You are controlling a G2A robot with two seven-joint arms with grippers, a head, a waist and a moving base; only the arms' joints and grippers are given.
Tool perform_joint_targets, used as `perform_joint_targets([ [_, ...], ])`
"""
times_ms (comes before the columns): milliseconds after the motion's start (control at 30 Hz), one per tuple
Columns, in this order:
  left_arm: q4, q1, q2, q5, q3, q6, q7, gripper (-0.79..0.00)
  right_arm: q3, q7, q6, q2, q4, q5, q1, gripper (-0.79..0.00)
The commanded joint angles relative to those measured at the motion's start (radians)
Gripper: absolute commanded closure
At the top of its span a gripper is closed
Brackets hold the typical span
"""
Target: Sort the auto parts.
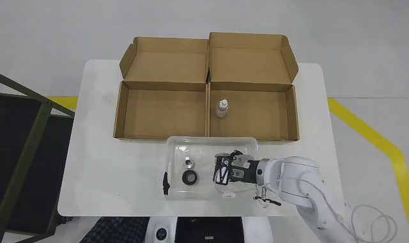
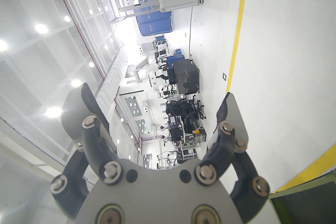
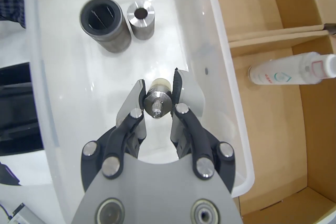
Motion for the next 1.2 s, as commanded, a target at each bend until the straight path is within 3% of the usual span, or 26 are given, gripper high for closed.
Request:
perform_joint_targets([
  [0,0.000,0.000,0.000,0.000,0.000,0.000,0.000,-0.785,0.022,-0.045,-0.016,0.005,-0.031,0.002,-0.022,0.000],
  [333,0.000,0.000,0.000,0.000,0.000,0.000,0.000,-0.785,0.150,-0.349,0.003,0.019,-0.088,0.043,-0.111,0.000],
  [767,0.000,0.000,0.000,0.000,0.000,0.000,0.000,-0.785,0.270,-0.731,0.015,0.013,-0.060,0.279,-0.112,0.000],
  [1167,0.000,0.000,0.000,0.000,0.000,0.000,0.000,-0.785,0.337,-0.858,0.030,0.009,-0.075,0.370,-0.156,0.000],
])
